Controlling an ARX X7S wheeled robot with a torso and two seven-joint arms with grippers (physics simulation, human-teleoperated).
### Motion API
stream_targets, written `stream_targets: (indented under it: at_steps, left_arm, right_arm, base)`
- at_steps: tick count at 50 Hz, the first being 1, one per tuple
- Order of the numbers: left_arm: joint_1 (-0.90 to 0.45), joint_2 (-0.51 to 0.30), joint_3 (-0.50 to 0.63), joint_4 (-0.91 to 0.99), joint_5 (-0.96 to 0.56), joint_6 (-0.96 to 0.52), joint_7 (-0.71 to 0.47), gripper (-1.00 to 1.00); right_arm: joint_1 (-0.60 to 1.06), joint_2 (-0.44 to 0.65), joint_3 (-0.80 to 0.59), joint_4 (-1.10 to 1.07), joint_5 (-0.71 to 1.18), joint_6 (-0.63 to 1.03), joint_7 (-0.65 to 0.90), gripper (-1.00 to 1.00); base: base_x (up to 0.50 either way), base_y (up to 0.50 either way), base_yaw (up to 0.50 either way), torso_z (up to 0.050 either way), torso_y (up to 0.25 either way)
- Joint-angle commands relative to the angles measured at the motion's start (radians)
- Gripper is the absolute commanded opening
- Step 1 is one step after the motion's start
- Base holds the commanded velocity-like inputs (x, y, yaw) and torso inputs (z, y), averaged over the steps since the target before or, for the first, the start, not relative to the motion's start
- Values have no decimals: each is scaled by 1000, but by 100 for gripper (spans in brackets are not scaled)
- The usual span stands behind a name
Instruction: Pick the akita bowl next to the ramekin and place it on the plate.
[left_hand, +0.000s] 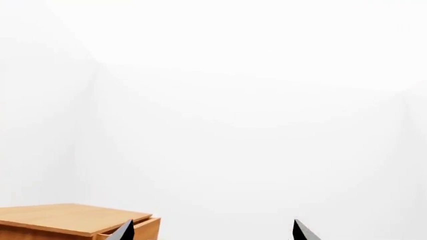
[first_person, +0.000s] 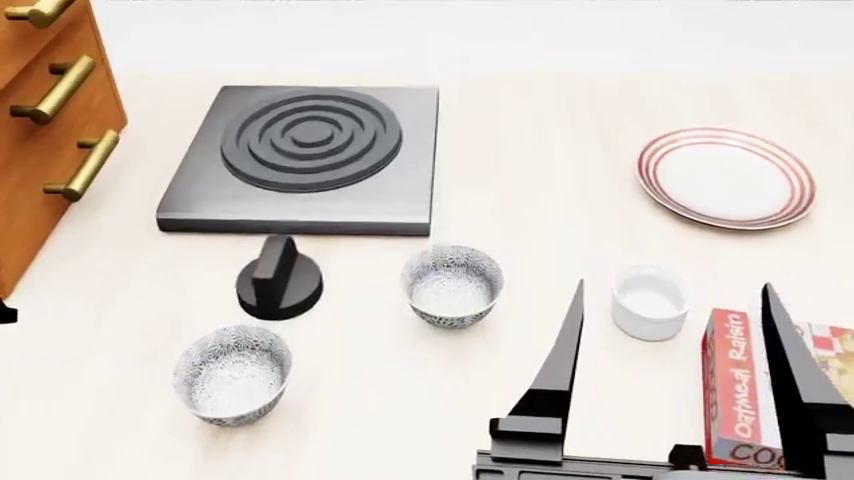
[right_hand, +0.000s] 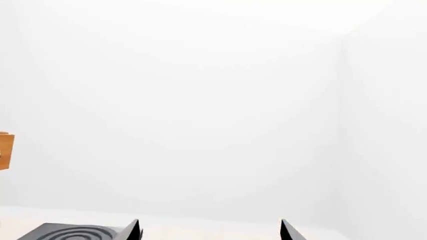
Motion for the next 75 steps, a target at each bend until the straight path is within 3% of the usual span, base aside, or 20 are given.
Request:
stream_targets:
  at_steps: [1,63,75]
  left_arm:
    - [-2,-10,8,-6,-3,10,-15,100]
    - [7,-51,28,-32,-35,58,-59,100]
    - [11,-60,48,-44,-12,73,-61,100]
  right_arm:
    - [4,7,-1,-6,4,0,8,100]
    - [7,41,-28,4,24,-6,32,100]
    - [8,40,-27,26,39,-15,32,100]
  base:
    - [371,0,0,0,0]
    - [372,0,0,0,0]
    - [0,0,0,0,-8]
